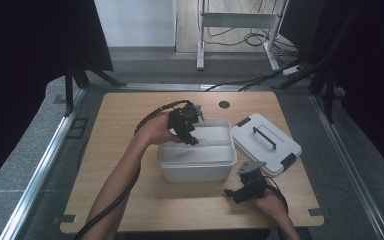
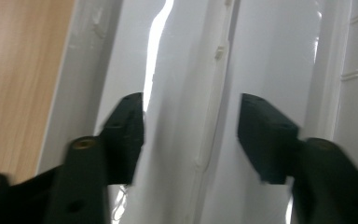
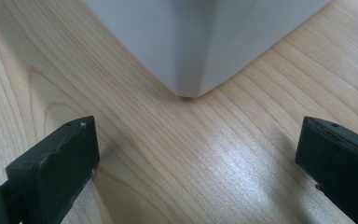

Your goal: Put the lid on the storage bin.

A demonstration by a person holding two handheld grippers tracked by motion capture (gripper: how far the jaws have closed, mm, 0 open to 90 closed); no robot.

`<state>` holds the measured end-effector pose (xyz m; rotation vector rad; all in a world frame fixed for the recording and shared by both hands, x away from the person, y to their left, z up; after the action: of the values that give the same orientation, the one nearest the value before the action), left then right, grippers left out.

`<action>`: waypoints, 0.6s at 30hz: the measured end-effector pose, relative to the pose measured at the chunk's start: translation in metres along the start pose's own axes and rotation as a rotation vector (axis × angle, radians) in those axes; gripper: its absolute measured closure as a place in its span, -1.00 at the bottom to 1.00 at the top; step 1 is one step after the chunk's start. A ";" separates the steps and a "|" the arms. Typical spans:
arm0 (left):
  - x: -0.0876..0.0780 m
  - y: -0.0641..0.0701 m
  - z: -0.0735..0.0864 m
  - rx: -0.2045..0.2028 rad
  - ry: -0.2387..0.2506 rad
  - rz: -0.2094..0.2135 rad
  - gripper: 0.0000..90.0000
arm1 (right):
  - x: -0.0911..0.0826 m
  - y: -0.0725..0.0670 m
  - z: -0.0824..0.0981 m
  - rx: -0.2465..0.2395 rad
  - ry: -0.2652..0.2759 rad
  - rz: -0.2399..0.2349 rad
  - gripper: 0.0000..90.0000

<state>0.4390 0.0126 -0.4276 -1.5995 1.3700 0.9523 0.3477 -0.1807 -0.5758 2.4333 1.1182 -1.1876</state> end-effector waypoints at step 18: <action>-0.059 0.025 0.072 -0.177 0.157 -0.170 -0.91 | -0.042 0.014 -0.020 0.008 -0.071 -0.017 -0.97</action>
<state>0.4036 0.0996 -0.4040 -1.9259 1.2577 0.8806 0.3528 -0.2032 -0.5328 2.3727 1.1184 -1.2755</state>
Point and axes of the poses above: each handheld gripper's, and its own axes: x roughly forward along the jaws, z roughly out of its underside, y roughly to its right, the point moved 8 cm from there along x, roughly forward along the jaws, and after that the axes turned 11 degrees about x, right-handed, at the moved point
